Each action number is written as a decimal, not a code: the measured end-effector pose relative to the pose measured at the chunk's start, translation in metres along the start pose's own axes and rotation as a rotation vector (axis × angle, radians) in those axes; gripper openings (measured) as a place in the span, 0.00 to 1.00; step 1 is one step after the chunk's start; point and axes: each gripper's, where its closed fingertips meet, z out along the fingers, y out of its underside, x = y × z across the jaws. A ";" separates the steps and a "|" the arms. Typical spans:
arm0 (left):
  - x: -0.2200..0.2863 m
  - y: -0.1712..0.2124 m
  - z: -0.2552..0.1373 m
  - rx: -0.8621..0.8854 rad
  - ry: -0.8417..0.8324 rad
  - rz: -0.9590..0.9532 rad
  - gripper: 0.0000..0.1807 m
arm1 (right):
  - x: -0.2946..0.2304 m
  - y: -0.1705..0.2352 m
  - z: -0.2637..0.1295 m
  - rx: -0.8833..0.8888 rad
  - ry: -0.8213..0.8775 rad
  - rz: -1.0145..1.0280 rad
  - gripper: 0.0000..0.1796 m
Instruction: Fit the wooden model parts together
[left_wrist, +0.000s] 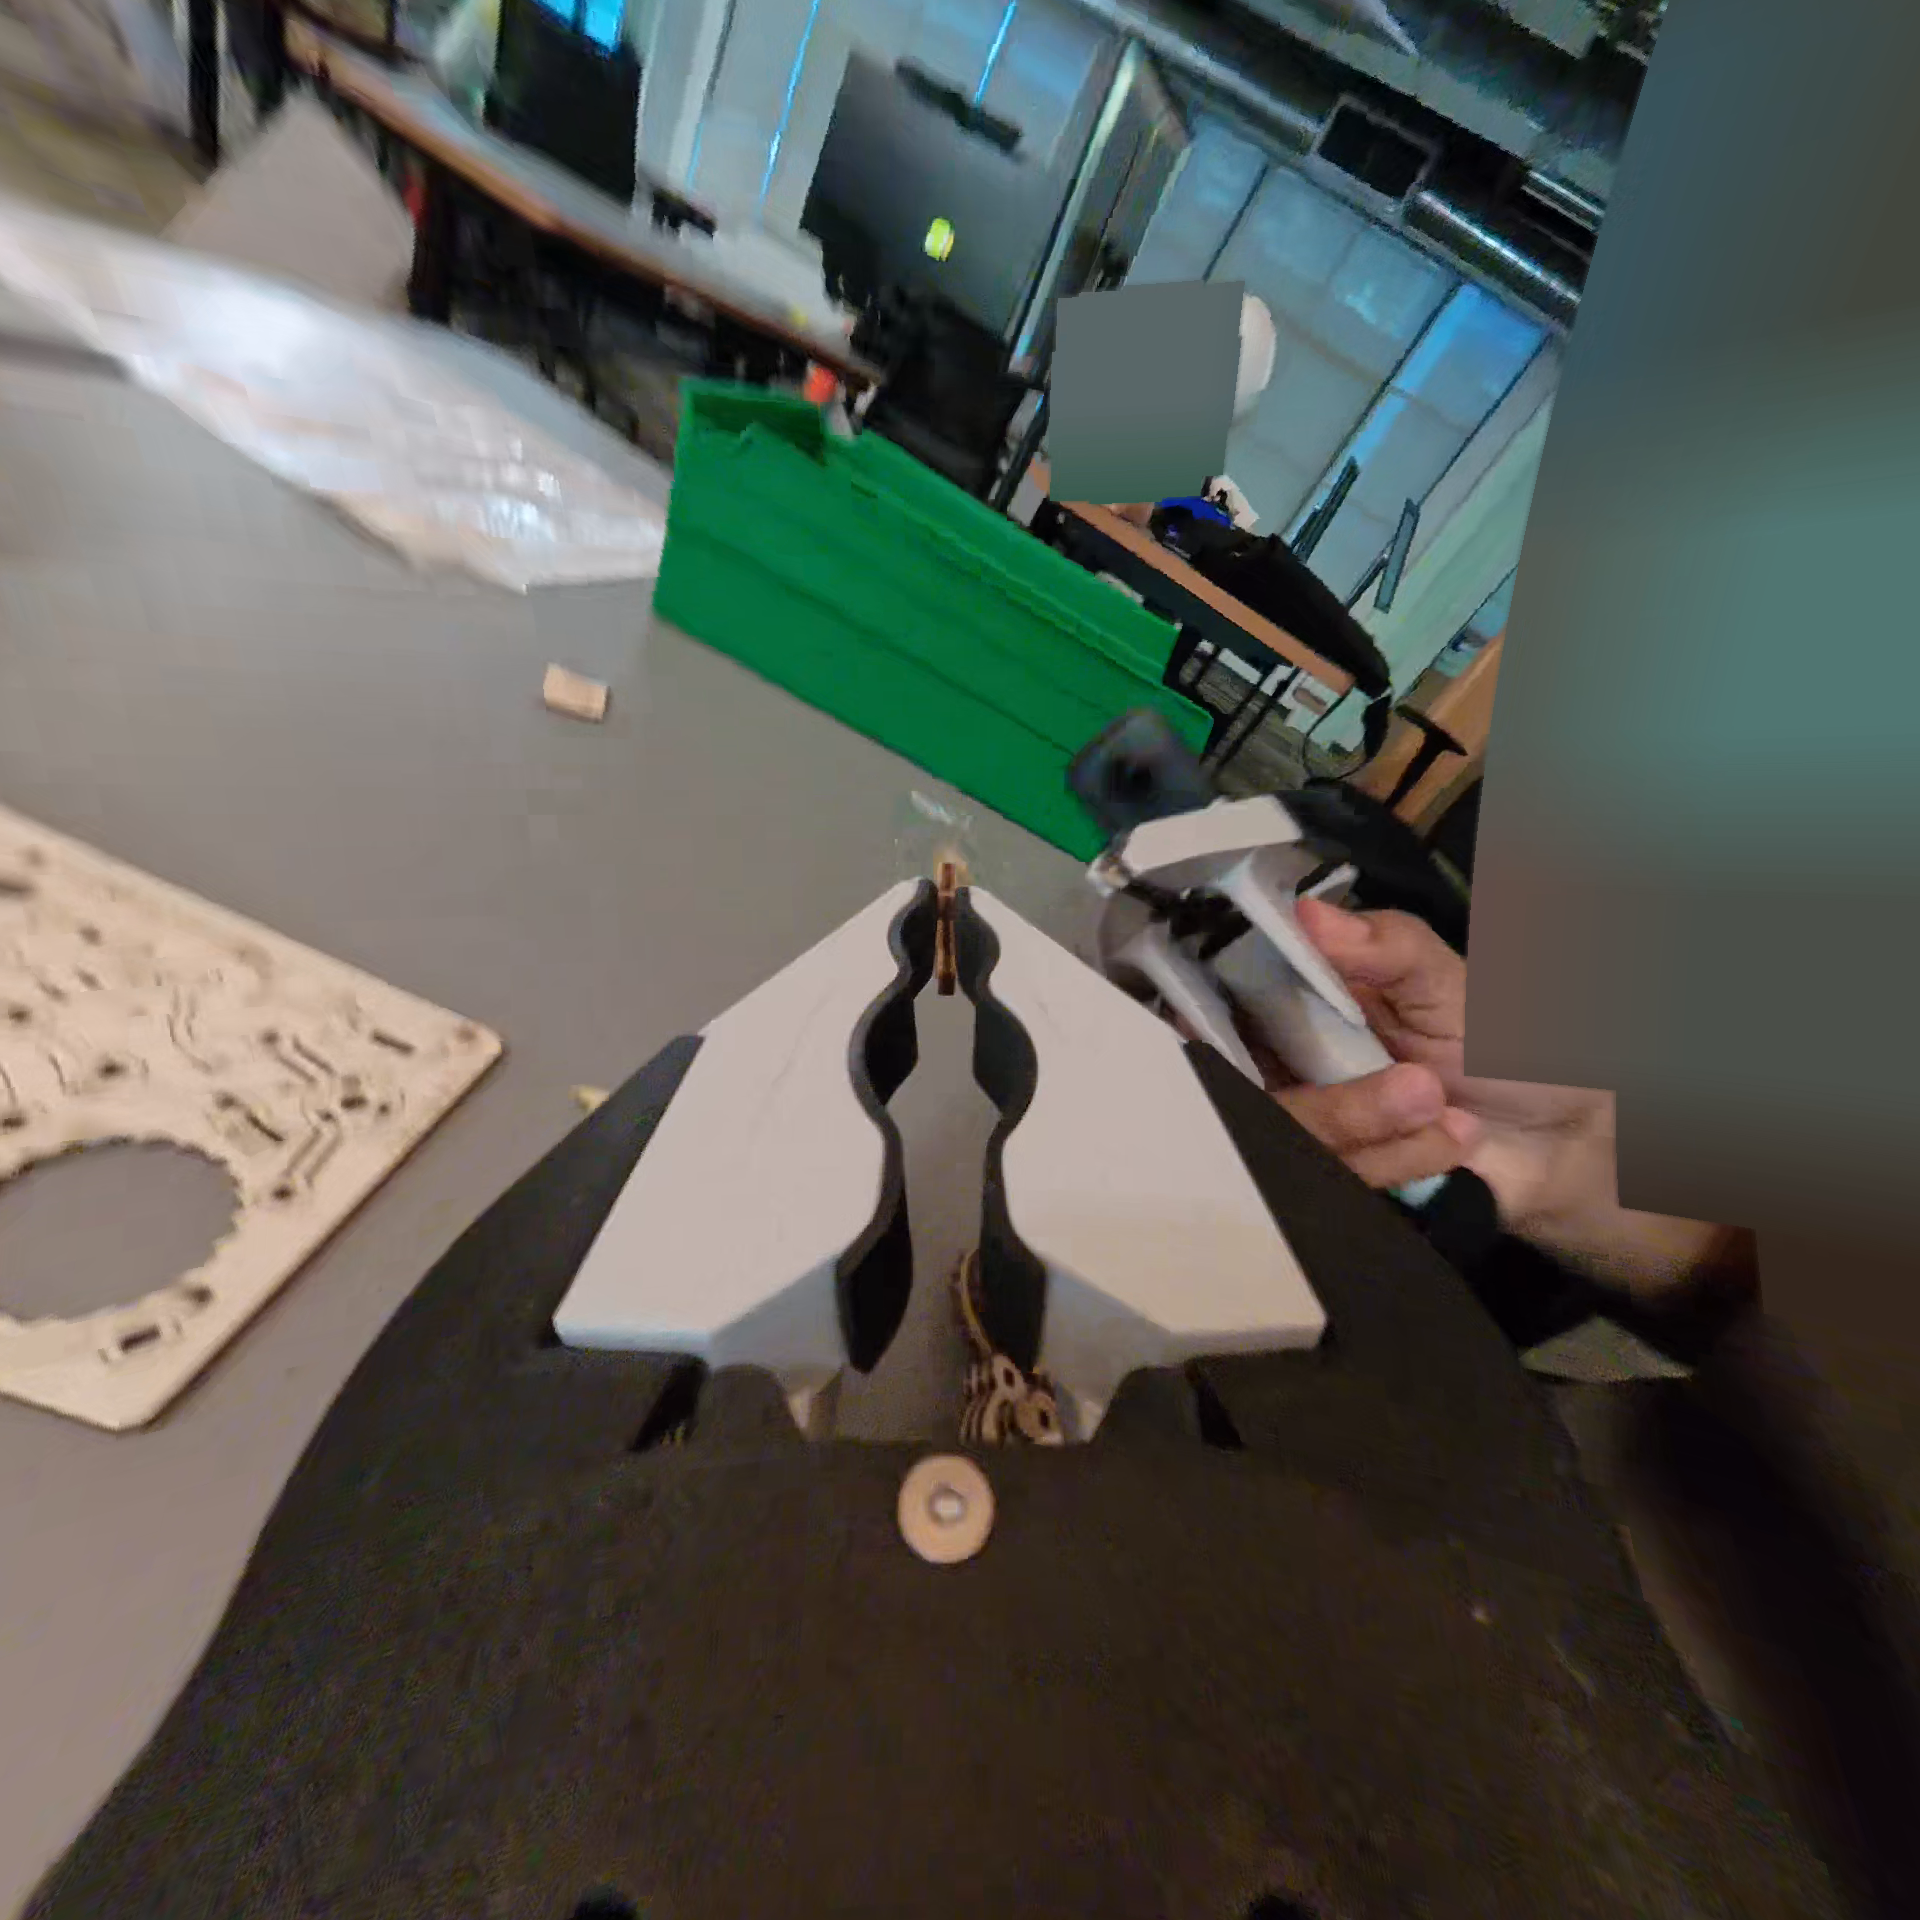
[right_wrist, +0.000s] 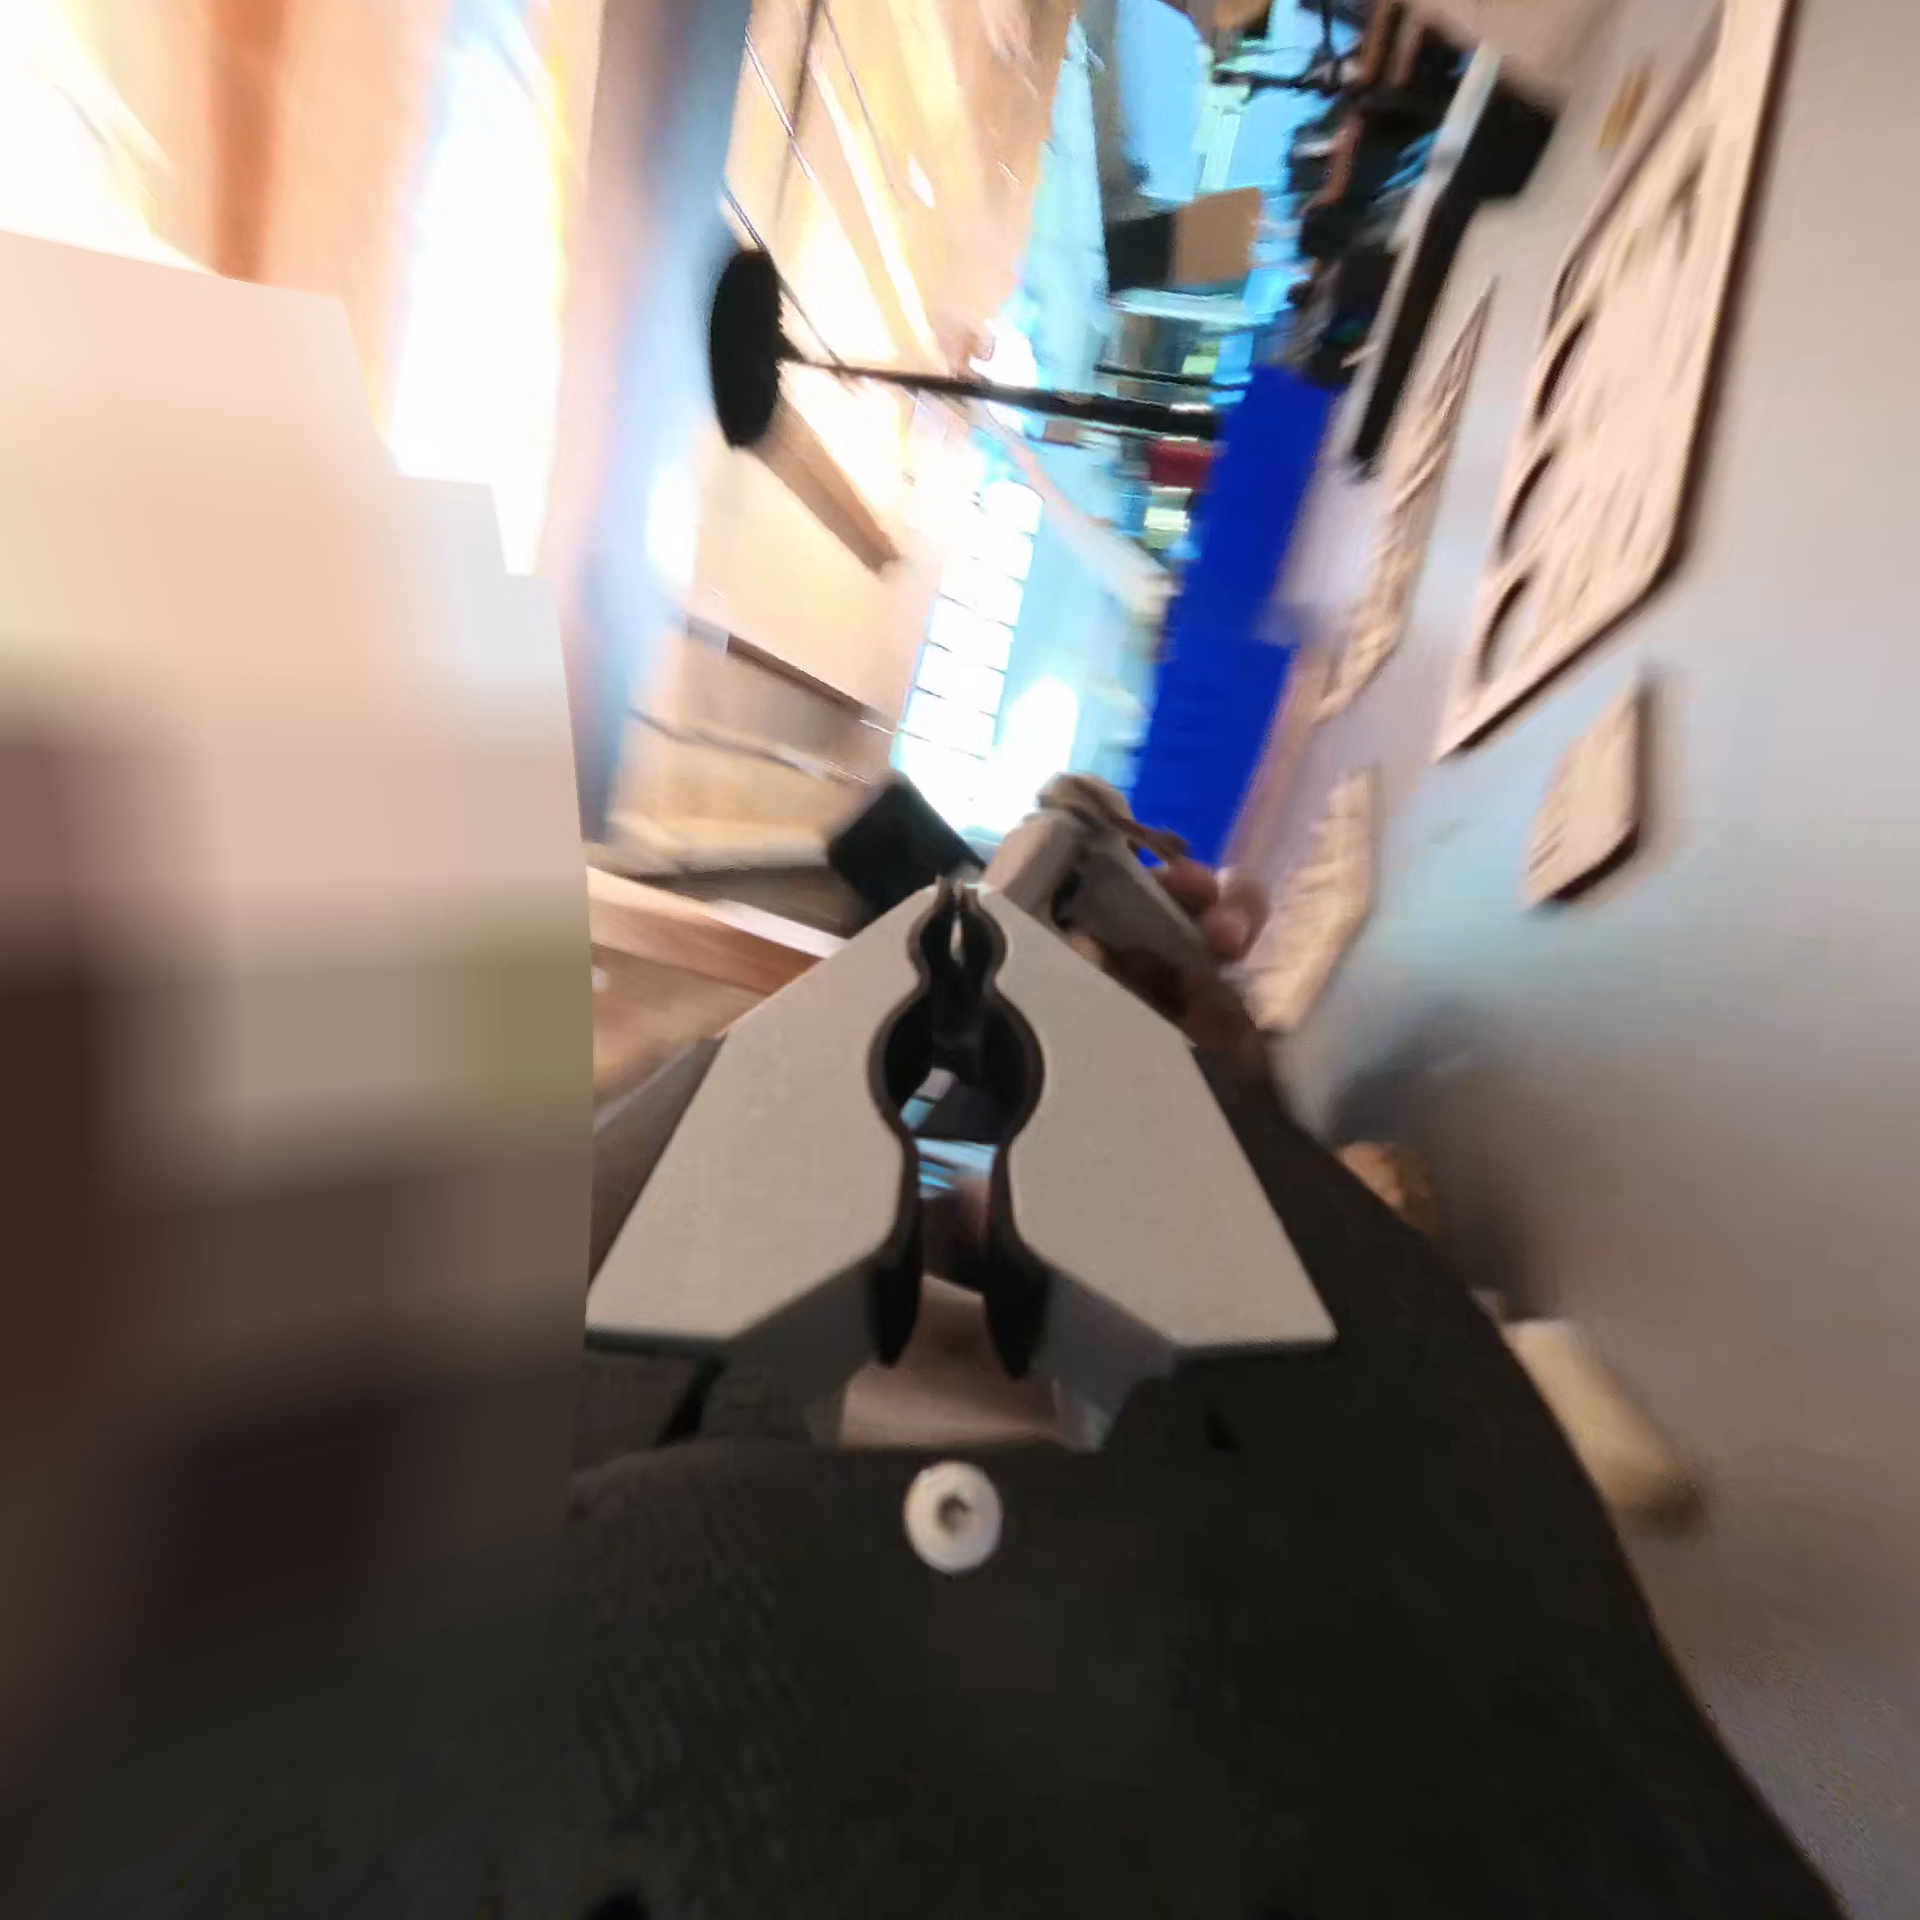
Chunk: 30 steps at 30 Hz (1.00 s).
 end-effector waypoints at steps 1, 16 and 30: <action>-0.004 0.006 0.002 -0.033 -0.003 -0.050 0.00 | 0.000 -0.002 -0.001 -0.031 0.065 -0.119 0.00; 0.009 0.015 0.005 -0.088 -0.031 0.277 0.00 | 0.028 -0.004 -0.008 -0.357 0.764 -1.315 0.00; 0.011 0.020 0.008 -0.109 -0.053 0.345 0.00 | 0.027 -0.005 -0.009 -0.368 0.849 -1.403 0.00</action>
